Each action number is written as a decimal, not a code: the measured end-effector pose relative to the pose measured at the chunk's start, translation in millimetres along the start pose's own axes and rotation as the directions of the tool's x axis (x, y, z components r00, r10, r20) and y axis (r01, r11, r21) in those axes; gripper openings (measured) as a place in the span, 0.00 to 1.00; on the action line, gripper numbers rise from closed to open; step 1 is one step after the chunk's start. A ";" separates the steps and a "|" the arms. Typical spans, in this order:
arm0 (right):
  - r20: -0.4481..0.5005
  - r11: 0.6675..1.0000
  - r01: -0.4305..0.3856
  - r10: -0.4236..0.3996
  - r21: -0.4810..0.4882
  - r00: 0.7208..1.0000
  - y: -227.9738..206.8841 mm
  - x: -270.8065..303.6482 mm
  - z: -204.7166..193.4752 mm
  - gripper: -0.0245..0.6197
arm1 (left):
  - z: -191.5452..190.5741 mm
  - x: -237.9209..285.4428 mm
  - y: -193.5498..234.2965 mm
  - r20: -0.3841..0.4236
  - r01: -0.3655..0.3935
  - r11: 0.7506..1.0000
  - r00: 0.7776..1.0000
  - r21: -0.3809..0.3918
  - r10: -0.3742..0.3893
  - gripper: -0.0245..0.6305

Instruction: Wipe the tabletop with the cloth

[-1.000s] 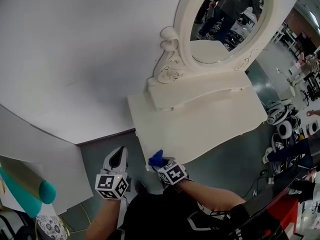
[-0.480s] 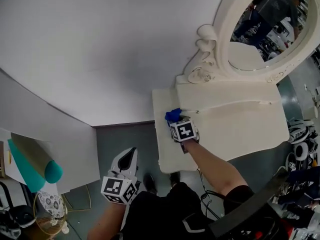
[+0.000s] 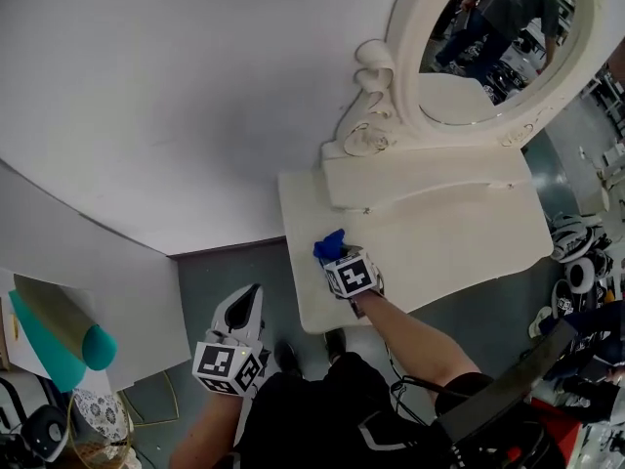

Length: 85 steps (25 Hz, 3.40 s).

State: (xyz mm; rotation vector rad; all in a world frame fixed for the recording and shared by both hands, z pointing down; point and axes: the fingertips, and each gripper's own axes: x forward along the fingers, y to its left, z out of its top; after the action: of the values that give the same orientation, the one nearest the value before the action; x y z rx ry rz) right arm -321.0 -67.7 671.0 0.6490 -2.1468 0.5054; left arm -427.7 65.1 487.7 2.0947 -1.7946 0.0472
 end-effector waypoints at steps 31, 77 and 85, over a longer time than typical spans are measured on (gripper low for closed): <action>0.107 0.990 0.080 -0.093 0.114 0.990 -60.5 -32.8 19.2 0.25 | 12.1 2.5 -37.8 -0.001 0.034 0.999 0.999 0.038 -0.034 0.05; 0.092 0.983 0.115 -0.129 0.146 0.987 -126.8 -54.3 -7.6 0.25 | 21.3 21.1 -60.8 0.014 0.023 0.998 1.000 0.051 -0.024 0.05; 0.069 0.993 0.115 -0.116 0.026 0.991 -133.9 -21.2 2.8 0.25 | 15.2 12.2 -50.6 0.009 -0.103 0.994 0.995 0.026 0.102 0.05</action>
State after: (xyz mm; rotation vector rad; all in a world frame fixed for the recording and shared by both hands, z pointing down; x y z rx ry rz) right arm -230.6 -168.7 670.0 0.8092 -2.1570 0.4496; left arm -380.3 54.5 463.6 2.0220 -1.9153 0.0909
